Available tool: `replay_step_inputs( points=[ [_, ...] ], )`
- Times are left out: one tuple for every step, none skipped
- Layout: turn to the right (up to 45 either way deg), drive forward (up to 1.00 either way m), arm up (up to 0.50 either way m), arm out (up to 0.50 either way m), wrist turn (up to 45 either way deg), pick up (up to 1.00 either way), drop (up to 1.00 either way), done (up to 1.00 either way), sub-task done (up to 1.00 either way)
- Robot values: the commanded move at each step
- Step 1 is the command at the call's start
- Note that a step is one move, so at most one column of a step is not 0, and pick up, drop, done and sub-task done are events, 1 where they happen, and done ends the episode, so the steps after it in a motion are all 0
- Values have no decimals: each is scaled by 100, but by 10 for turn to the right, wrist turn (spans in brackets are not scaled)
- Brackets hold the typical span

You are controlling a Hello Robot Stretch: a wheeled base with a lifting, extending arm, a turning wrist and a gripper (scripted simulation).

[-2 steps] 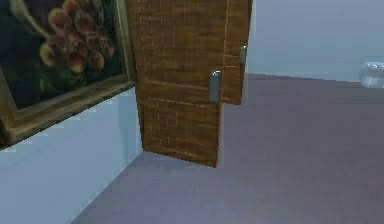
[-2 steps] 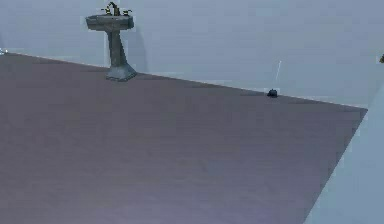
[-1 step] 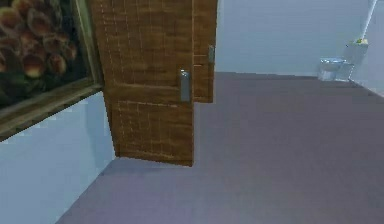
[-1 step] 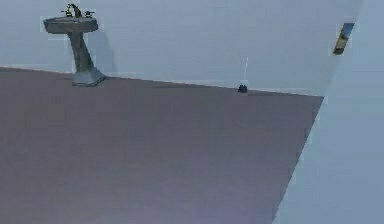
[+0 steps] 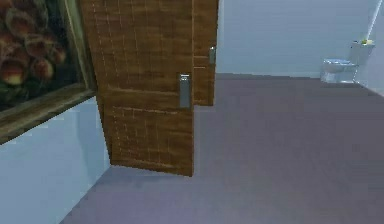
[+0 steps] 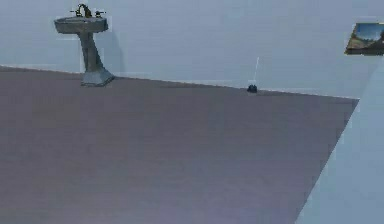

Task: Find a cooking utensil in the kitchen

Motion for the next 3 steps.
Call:
replay_step_inputs(
  points=[
    [-450,0,0,0,0,0,0,0,0],
    [-450,0,0,0,0,0,0,0,0],
    [-240,0,0,0,0,0,0,0,0]
  ],
)
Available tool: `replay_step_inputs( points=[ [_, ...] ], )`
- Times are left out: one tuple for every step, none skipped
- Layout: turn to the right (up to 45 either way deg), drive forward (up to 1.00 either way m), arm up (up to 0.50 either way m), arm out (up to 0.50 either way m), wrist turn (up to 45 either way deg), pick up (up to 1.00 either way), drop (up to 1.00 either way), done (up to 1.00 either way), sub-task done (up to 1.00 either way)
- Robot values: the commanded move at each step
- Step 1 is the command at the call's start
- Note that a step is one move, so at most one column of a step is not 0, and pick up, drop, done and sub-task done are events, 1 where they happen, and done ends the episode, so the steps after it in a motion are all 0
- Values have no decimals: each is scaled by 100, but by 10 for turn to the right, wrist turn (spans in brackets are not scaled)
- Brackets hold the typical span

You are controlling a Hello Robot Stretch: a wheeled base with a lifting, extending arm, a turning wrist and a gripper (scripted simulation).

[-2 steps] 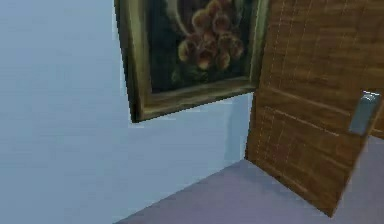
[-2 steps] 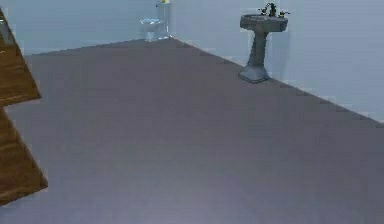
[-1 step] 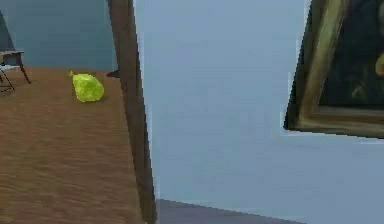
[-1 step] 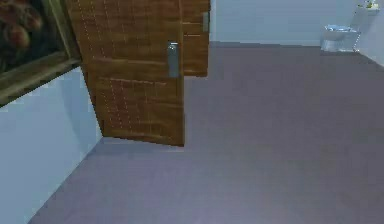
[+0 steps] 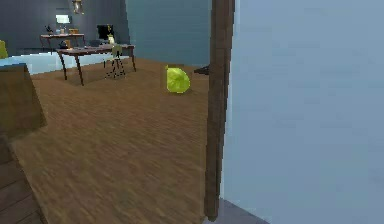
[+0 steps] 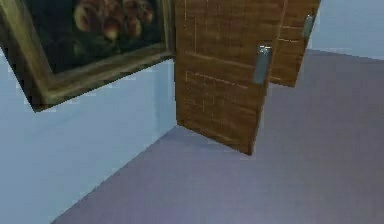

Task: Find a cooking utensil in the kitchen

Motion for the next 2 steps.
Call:
replay_step_inputs(
  points=[
    [0,50,0,0,0,0,0,0,0],
    [-180,0,0,0,0,0,0,0,0]
  ],
)
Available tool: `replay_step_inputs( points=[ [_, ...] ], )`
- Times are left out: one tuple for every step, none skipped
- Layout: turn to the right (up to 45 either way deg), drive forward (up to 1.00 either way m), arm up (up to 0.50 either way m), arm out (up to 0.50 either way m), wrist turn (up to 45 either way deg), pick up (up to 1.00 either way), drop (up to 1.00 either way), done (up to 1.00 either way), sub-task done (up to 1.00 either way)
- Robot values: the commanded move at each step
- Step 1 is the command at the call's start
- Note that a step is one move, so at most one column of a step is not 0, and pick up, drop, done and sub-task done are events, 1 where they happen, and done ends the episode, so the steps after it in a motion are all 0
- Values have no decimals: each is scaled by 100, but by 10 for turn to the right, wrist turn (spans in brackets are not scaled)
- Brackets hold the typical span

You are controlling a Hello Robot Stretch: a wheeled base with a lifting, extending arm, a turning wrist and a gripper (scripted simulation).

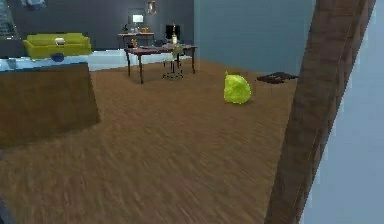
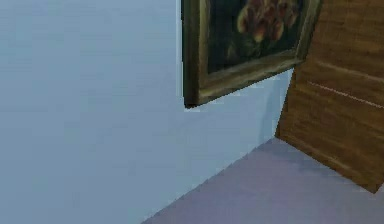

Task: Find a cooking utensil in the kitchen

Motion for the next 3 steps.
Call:
replay_step_inputs(
  points=[
    [0,55,0,0,0,0,0,0,0],
    [-90,0,0,0,0,0,0,0,0],
    [0,100,0,0,0,0,0,0,0]
  ],
)
